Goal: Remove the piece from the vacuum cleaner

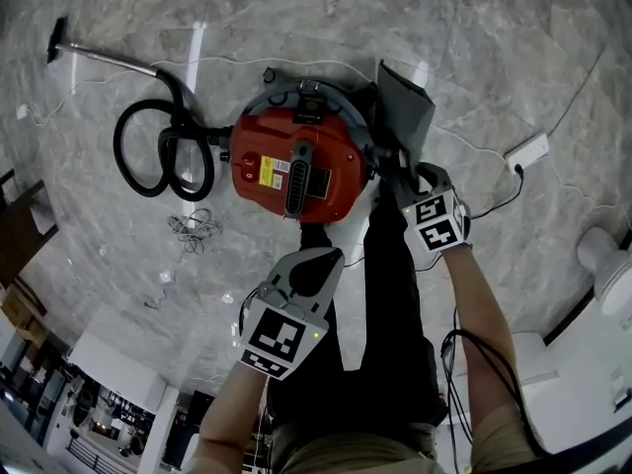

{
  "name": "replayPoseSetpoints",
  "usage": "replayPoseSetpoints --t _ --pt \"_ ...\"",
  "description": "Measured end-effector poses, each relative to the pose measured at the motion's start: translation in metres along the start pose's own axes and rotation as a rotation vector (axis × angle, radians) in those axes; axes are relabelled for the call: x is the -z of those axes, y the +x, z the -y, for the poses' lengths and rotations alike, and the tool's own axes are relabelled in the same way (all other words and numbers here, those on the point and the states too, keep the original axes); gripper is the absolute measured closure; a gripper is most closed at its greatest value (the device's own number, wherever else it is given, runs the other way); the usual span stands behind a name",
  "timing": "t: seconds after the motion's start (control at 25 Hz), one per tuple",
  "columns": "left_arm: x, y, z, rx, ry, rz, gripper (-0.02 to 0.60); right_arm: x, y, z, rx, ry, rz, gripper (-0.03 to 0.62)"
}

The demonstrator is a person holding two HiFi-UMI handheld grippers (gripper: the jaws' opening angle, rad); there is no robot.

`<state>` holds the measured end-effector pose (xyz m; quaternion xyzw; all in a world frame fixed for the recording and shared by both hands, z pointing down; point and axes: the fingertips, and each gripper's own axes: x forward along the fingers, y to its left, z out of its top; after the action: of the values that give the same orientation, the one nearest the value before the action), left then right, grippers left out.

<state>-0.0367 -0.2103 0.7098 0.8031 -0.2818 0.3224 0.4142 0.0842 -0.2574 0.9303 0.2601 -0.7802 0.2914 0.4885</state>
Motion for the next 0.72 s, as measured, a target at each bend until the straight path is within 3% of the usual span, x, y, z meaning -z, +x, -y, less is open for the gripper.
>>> replayPoseSetpoints --t 0.16,0.36,0.72 --pt "0.001 0.001 0.002 0.005 -0.006 0.003 0.580 0.002 -0.003 0.003 0.036 -0.041 0.003 0.553" --pt "0.005 0.011 0.011 0.021 -0.003 -0.006 0.580 0.002 0.001 0.002 0.001 -0.003 0.011 0.553" --pt "0.001 0.009 0.009 0.011 0.007 0.002 0.579 0.004 0.003 0.008 0.019 -0.016 0.016 0.556"
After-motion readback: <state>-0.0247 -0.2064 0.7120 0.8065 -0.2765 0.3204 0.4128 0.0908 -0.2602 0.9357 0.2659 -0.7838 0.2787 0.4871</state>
